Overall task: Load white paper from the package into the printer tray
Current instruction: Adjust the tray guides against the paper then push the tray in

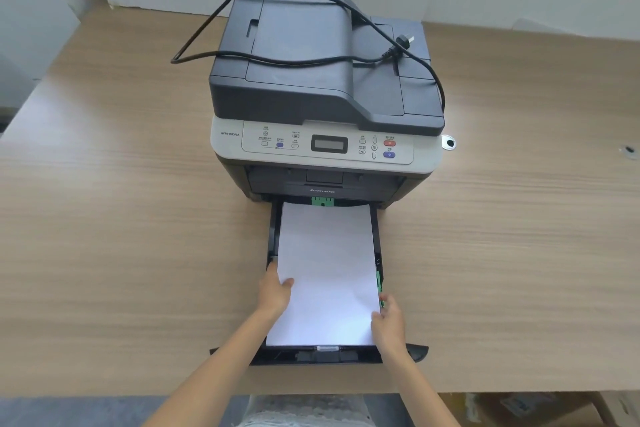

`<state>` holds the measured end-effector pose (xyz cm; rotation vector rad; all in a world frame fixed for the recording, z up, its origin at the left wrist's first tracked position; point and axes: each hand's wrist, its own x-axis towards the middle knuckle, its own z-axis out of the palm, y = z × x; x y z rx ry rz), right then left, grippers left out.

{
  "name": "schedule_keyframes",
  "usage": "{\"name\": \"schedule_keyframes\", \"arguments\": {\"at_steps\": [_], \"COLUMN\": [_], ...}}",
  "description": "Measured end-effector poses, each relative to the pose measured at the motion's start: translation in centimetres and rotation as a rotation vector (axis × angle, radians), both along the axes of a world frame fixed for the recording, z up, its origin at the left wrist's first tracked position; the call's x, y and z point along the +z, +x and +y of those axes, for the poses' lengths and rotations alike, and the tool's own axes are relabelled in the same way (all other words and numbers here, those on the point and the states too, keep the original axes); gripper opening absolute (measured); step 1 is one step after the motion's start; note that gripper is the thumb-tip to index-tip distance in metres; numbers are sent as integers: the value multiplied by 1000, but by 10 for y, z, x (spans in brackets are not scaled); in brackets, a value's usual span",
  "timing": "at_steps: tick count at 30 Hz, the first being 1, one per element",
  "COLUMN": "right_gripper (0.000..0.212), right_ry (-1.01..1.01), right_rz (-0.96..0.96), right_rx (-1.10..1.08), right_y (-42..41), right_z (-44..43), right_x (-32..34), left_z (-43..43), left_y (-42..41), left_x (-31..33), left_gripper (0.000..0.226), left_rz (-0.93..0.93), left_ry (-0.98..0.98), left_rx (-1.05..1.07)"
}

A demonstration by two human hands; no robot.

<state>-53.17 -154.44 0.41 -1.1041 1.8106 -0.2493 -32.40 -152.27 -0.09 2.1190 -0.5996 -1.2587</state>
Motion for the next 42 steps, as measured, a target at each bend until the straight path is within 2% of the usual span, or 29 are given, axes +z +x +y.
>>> {"name": "schedule_keyframes", "arguments": {"at_steps": [7,16,21,27,31,34,38,40,42], "right_gripper": [34,36,40,41,45,44,27,18,18], "right_ry": [-46,-69,-101,-189,-268,-326,-424,-413,-373], "right_rz": [-58,3,73,158,176,228,264,298,348], "right_rx": [-96,-95,19,152,267,321,297,279,288], "right_y": [1,12,20,21,18,11,1,-4,-6], "right_z": [7,-6,-4,-2,3,8,9,5,1], "right_x": [2,-9,-10,-10,-5,-1,3,4,5], "left_z": [10,-5,-10,-5,3,16,33,39,44], "left_y": [-3,-2,-6,-17,-21,-19,-9,-1,8], "left_x": [0,-5,-9,-9,-6,-2,8,10,11], "left_gripper": [32,37,46,69,73,67,57,40,21], "left_rz": [29,-2,-113,-258,-332,-384,-445,-543,-615], "left_ry": [-90,-89,-10,-12,-66,-109,-196,-207,-126], "left_rx": [127,133,26,-161,-213,-286,-332,-273,-234]}}
